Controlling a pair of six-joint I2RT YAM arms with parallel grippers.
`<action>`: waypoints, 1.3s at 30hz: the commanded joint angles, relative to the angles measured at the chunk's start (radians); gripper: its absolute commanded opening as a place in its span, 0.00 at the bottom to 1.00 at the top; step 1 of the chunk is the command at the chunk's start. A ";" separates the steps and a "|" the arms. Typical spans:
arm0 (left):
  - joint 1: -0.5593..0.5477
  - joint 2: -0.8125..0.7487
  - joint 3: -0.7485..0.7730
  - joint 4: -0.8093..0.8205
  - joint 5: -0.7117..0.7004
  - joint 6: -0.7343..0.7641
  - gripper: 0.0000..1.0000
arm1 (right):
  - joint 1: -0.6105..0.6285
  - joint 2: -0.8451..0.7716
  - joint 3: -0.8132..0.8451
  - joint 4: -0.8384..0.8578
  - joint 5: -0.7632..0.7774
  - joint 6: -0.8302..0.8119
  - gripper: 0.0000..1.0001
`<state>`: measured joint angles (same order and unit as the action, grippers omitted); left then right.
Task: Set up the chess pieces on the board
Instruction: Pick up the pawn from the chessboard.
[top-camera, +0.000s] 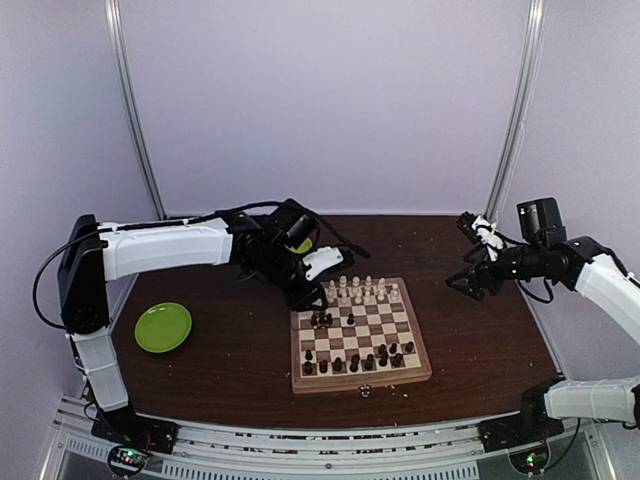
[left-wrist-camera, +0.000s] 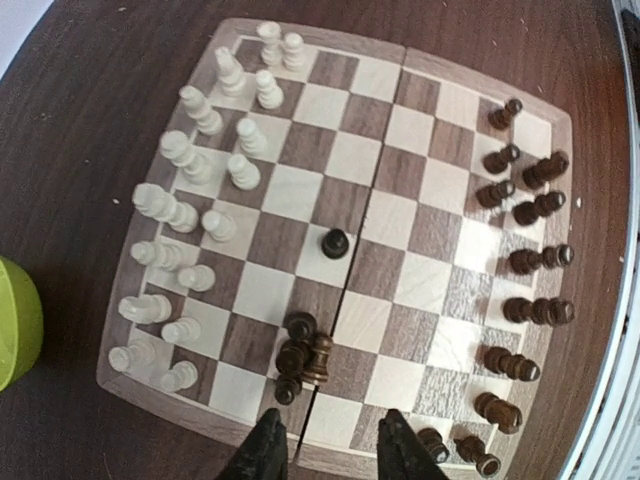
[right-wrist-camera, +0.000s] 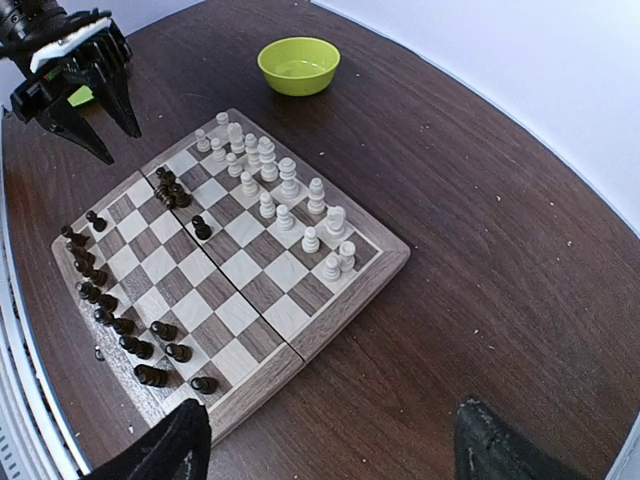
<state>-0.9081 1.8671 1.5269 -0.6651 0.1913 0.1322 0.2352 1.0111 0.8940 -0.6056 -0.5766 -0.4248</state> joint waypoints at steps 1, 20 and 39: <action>-0.035 -0.022 -0.062 -0.039 0.005 0.170 0.32 | -0.004 0.022 0.021 -0.001 -0.079 -0.042 0.81; -0.035 0.116 -0.006 -0.020 -0.026 0.331 0.40 | -0.004 0.050 0.035 -0.073 -0.123 -0.102 0.72; -0.035 0.170 0.032 -0.015 -0.050 0.327 0.41 | 0.001 0.082 0.061 -0.129 -0.160 -0.137 0.68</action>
<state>-0.9482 2.0216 1.5303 -0.7040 0.1486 0.4442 0.2352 1.0908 0.9264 -0.7158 -0.7174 -0.5514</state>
